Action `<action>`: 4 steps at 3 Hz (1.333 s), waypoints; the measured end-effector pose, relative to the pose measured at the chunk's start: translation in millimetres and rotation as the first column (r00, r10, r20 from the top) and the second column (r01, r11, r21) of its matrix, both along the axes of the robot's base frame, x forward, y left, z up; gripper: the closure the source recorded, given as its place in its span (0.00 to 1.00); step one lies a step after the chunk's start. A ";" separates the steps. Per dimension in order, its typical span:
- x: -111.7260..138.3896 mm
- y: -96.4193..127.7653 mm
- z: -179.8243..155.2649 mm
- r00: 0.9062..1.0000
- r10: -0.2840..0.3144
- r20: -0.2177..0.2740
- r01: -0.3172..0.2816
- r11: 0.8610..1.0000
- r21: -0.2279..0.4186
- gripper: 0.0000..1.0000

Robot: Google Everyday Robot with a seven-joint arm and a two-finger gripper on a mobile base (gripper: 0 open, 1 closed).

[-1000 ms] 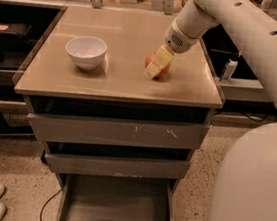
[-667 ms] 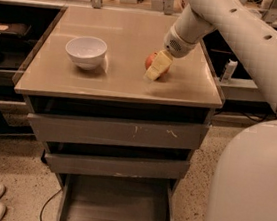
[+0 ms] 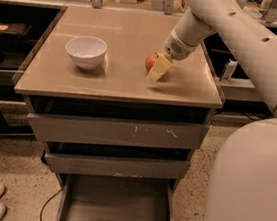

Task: Place apple into bottom drawer

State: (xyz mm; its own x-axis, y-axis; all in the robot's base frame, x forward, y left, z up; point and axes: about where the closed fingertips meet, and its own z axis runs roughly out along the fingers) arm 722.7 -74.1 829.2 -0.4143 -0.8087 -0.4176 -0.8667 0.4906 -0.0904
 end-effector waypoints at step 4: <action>0.0 0.1 -0.1 1.000 0.000 0.000 0.000 1.000 0.000 1.00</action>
Offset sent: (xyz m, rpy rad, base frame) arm 0.0000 0.0000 0.0000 0.0000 0.0000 0.0000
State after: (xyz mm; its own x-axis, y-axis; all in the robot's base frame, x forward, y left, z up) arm 722.7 -74.1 829.1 -0.4143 -0.8088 -0.4175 -0.8667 0.4906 -0.0903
